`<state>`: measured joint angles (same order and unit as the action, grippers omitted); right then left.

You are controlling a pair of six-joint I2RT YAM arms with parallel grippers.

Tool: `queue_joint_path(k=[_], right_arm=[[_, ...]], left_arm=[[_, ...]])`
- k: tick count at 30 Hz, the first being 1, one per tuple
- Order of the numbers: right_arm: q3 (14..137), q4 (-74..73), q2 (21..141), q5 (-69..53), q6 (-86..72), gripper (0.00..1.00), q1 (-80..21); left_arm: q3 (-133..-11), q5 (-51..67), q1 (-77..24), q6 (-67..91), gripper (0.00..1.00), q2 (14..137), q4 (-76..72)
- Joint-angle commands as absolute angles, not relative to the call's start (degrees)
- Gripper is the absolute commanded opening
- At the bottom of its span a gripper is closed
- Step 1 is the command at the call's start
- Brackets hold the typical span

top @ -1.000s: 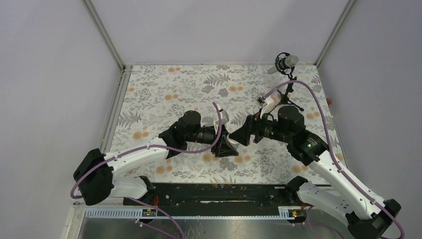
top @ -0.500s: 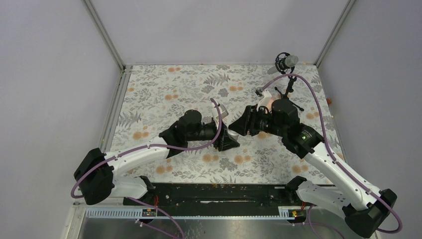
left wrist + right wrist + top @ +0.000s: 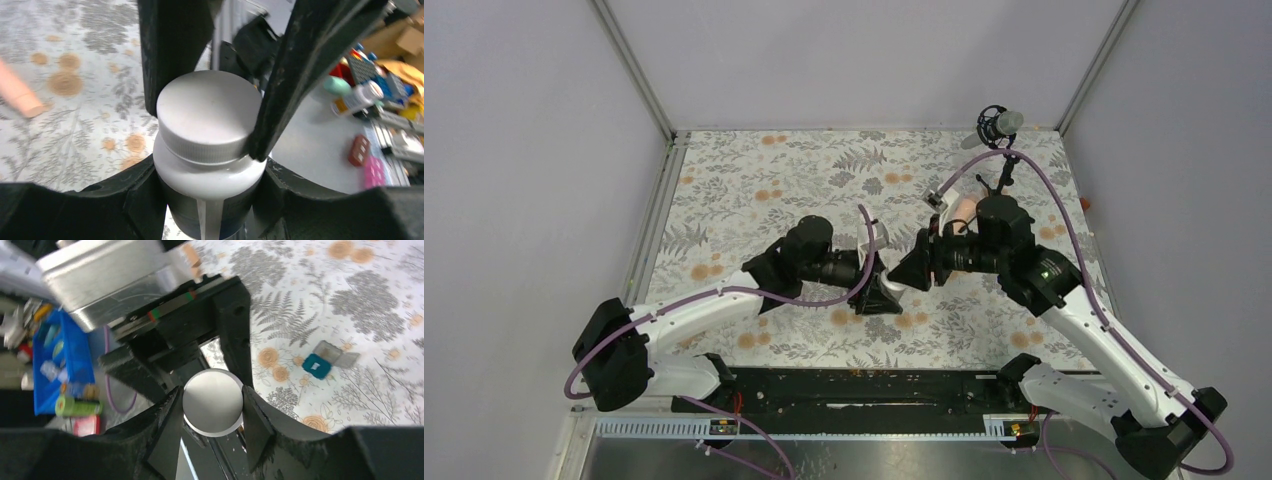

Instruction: Sort the pills into containers

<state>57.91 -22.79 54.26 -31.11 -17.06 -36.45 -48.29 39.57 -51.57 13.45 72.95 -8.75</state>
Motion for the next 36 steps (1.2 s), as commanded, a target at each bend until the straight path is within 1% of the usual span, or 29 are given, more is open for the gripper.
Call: queue_joint_path(k=[1, 4, 5, 6, 7, 8, 9, 10, 11, 14, 16, 18, 21, 26, 30, 32, 33, 36], right_arm=[[59.0, -26.4, 50.8, -53.1, -4.2, 0.00, -36.7], [58.5, -27.3, 48.9, -56.3, -1.5, 0.00, -36.7], [58.4, -27.1, 48.3, -54.9, -1.3, 0.00, -36.7], [58.4, -26.5, 47.7, -50.8, -2.4, 0.01, -36.7], [58.2, -25.3, 47.3, -44.6, -4.6, 0.25, -36.7], [57.8, -23.9, 47.0, -38.1, -7.1, 0.60, -36.7], [57.5, -22.4, 47.2, -31.9, -9.9, 0.81, -36.7], [57.7, -21.2, 47.8, -27.7, -12.8, 0.87, -36.7], [58.0, -20.5, 48.8, -24.7, -15.5, 0.89, -36.8], [56.6, -16.2, 50.9, -16.3, -25.8, 0.90, -37.8], [55.4, -13.7, 51.5, -11.8, -29.7, 0.89, -39.2], [55.9, -14.1, 52.8, -8.6, -31.4, 0.84, -40.3], [58.0, -16.7, 55.2, -6.2, -32.7, 0.66, -40.6], [57.4, -15.0, 55.7, -8.3, -33.7, 0.41, -40.5], [57.6, -16.0, 55.1, -11.6, -31.1, 0.11, -40.6], [57.9, -16.5, 54.4, -15.3, -27.8, 0.02, -40.3], [58.1, -16.8, 54.0, -17.8, -25.6, 0.00, -40.2], [58.7, -18.3, 52.8, -25.8, -19.3, 0.00, -38.9]], left_arm=[[-52.4, 52.2, -50.9, 8.6, 0.00, 72.3, -5.7], [-53.1, 55.1, -50.8, 6.1, 0.00, 72.2, -3.4], [-53.4, 54.9, -50.9, 5.4, 0.00, 72.1, -2.8], [-53.5, 53.6, -50.8, 5.0, 0.00, 72.0, -2.3], [-53.5, 51.6, -50.8, 5.0, 0.00, 71.8, -2.3], [-53.5, 49.2, -50.8, 5.1, 0.00, 71.7, -2.3], [-53.5, 46.5, -50.8, 5.5, 0.00, 71.7, -2.4], [-53.6, 43.2, -50.8, 5.9, 0.00, 71.7, -2.8], [-53.5, 40.0, -50.8, 6.5, 0.00, 71.8, -3.2], [-53.0, 32.3, -50.8, 8.3, 0.00, 72.4, -4.7], [-52.9, 29.2, -50.8, 9.3, 0.00, 72.7, -5.7], [-52.4, 28.1, -50.8, 10.3, 0.00, 72.6, -7.3], [-51.4, 27.6, -50.8, 11.4, 0.00, 72.4, -9.3], [-51.0, 26.5, -50.8, 12.0, 0.00, 72.3, -10.0], [-50.7, 27.0, -50.5, 12.0, 0.00, 72.0, -9.8], [-50.3, 28.7, -49.9, 12.0, 0.00, 71.7, -9.7], [-50.1, 30.6, -49.5, 11.9, 0.00, 71.6, -9.6], [-49.8, 36.8, -48.3, 10.6, 0.00, 71.2, -8.3]])
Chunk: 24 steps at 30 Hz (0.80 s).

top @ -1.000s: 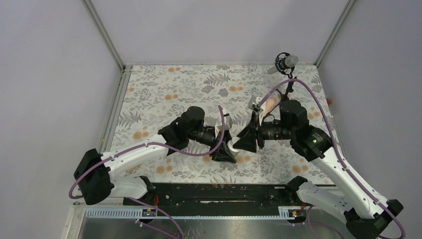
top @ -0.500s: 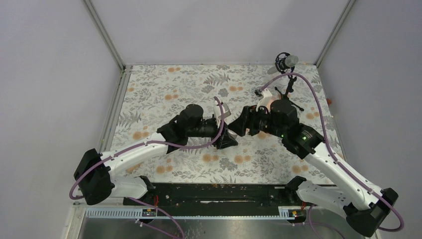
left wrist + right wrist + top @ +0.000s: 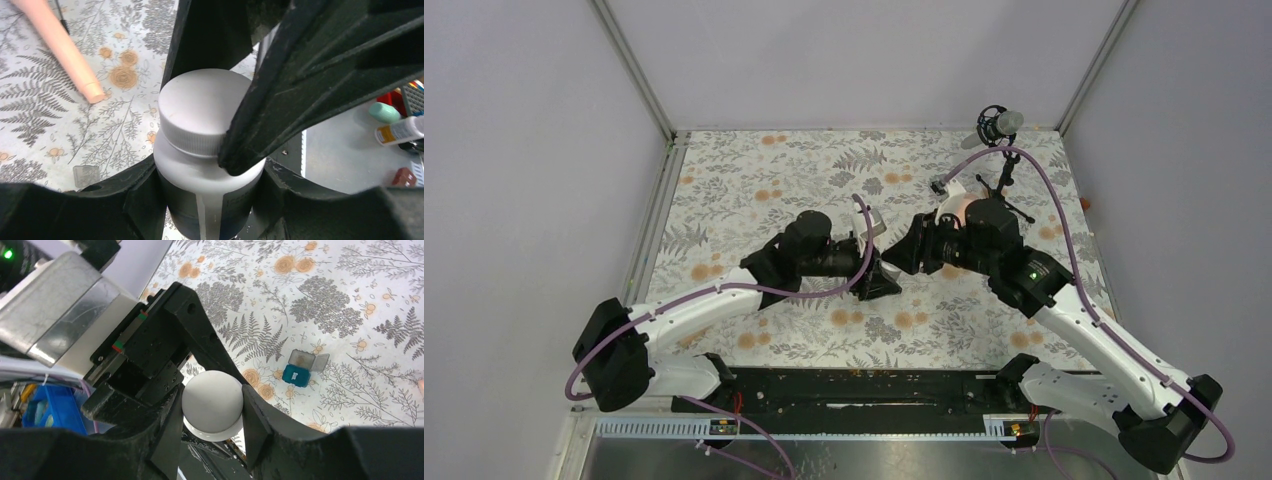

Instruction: Sort the pills into containers

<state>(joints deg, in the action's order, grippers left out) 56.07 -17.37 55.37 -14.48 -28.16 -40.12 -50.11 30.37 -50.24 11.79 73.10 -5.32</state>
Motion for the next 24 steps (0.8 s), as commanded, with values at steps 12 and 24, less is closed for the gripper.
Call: queue_joint_path(k=[12, 24], right_arm=[[59.7, -20.5, 48.8, -49.7, -6.8, 0.00, -37.2], [56.6, -13.5, 51.3, -28.5, -22.7, 0.78, -37.1]], left_arm=[[-51.3, 53.0, -48.2, 2.5, 0.00, 69.8, 1.3], [-50.9, 43.0, -48.2, 5.7, 0.00, 70.7, -2.9]])
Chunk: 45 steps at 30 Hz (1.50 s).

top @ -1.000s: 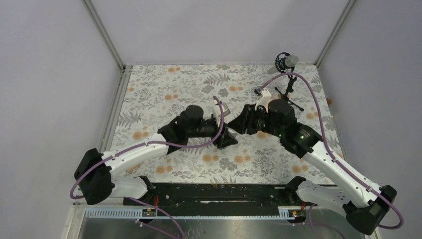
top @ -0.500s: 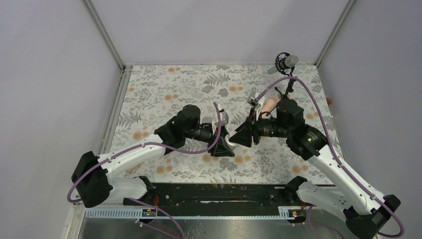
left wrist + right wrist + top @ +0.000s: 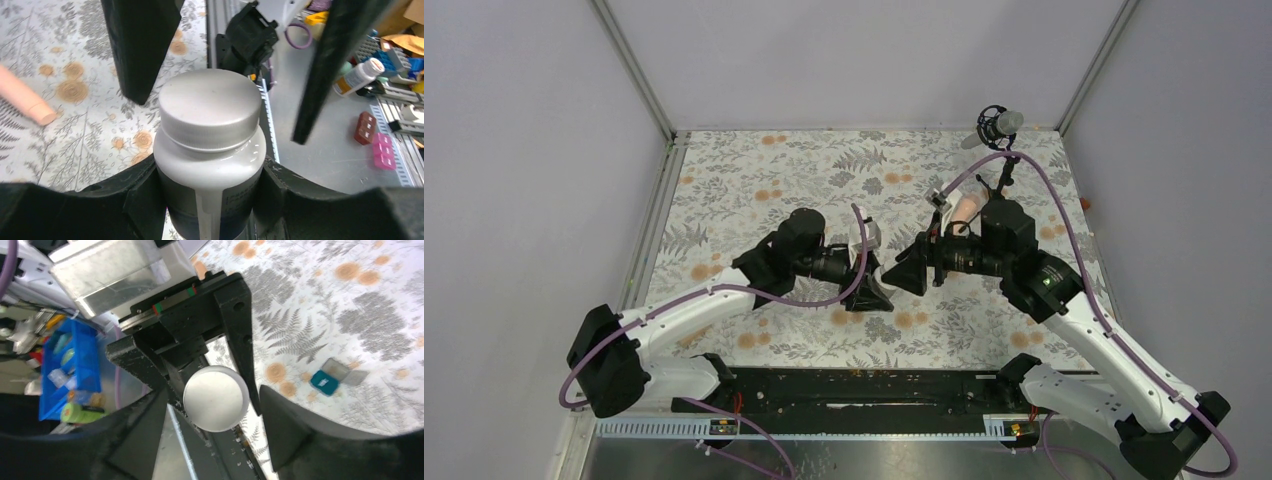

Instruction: Sort the pills into containers

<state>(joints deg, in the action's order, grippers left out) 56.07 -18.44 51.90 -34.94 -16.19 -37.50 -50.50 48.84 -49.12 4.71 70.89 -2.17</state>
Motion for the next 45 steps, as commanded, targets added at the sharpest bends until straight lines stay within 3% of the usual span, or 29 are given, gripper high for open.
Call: queue_joint_path(k=[1, 3, 13, 15, 19, 23, 31, 43, 45], right_arm=[[56.2, -13.3, 51.2, -27.0, -23.7, 0.85, -37.1], [55.7, -12.7, 51.5, -24.7, -25.3, 0.87, -37.2], [58.1, -16.3, 56.7, -22.6, -26.3, 0.74, -37.2], [58.6, -16.6, 57.3, -22.3, -26.5, 0.61, -37.3], [59.3, -17.4, 56.7, -23.1, -24.6, 0.23, -37.3], [59.6, -20.3, 54.9, -26.7, -16.0, 0.05, -36.2], [60.1, -21.0, 52.8, -51.6, -2.6, 0.04, -34.7], [66.2, -25.1, 57.5, -59.1, 8.1, 0.03, -33.5], [66.8, -23.9, 58.6, -57.1, 4.8, 0.09, -33.5]], left_arm=[[-50.7, 41.4, -48.2, 6.3, 0.00, 70.8, -3.6], [-50.3, 39.4, -48.1, 7.5, 0.00, 71.1, -5.2], [-49.8, 37.5, -48.1, 8.9, 0.00, 71.6, -7.9], [-49.8, 37.4, -48.0, 8.9, 0.00, 71.6, -7.9], [-49.8, 38.9, -47.9, 8.4, 0.00, 71.6, -7.0], [-49.6, 43.8, -47.6, 6.2, 0.00, 70.9, -4.0], [-51.6, 54.0, -47.1, -1.5, 0.00, 71.9, 4.5], [-54.0, 60.3, -46.8, -8.0, 0.00, 72.9, 10.4], [-54.0, 59.0, -46.8, -7.5, 0.00, 72.8, 10.0]])
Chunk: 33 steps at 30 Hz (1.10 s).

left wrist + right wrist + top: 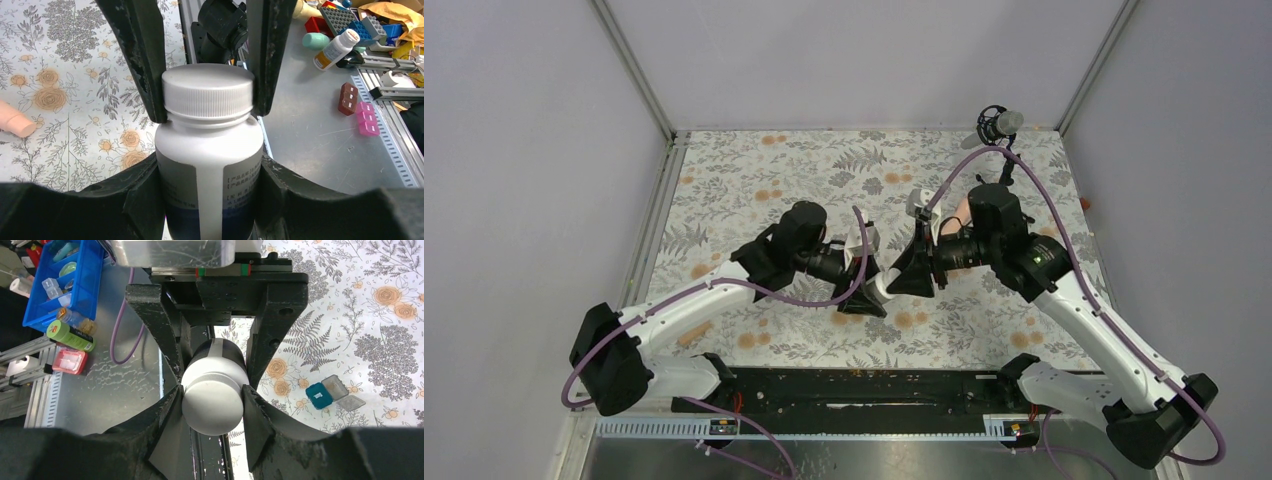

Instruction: Sort the pills into containers

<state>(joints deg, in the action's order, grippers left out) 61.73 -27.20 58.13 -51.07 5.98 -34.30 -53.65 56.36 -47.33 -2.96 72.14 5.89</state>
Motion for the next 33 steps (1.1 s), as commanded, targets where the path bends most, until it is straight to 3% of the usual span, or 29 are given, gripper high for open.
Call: queue_joint_path(k=[1, 2, 4, 5, 7, 14, 19, 26, 30, 33], right_arm=[[66.8, -23.0, 59.1, -54.3, 2.0, 0.28, -33.5], [66.8, -22.6, 59.5, -50.0, -0.4, 0.52, -33.4], [65.8, -21.3, 59.7, -44.2, -5.1, 0.79, -33.5], [65.0, -20.0, 59.3, -41.8, -7.8, 0.86, -33.5], [62.4, -16.5, 58.3, -36.6, -14.0, 0.90, -33.5], [58.4, -14.8, 56.7, -20.7, -23.4, 0.83, -35.1], [58.7, -14.7, 59.0, -21.7, -27.7, 0.85, -35.7], [59.5, -16.5, 61.1, -22.8, -34.3, 0.80, -35.8], [59.7, -17.4, 60.9, -23.4, -36.3, 0.65, -35.9], [59.9, -17.4, 60.7, -25.1, -37.4, 0.48, -35.8]], left_arm=[[-53.9, 57.9, -46.8, -6.7, 0.00, 72.7, 9.2], [-53.7, 56.1, -46.8, -5.8, 0.00, 72.6, 8.3], [-53.0, 52.6, -46.7, -3.8, 0.00, 72.2, 5.7], [-52.7, 50.6, -46.7, -2.9, 0.00, 72.0, 4.7], [-51.8, 47.1, -46.5, -1.1, 0.00, 71.5, 2.2], [-49.6, 40.8, -45.8, 3.3, 0.00, 70.4, -4.4], [-49.3, 39.8, -45.7, 4.4, 0.00, 70.3, -6.0], [-49.2, 37.7, -45.6, 5.9, 0.00, 70.4, -7.4], [-48.8, 36.8, -45.5, 6.7, 0.00, 70.1, -8.5], [-48.4, 36.5, -45.3, 7.2, 0.00, 70.1, -9.2]])
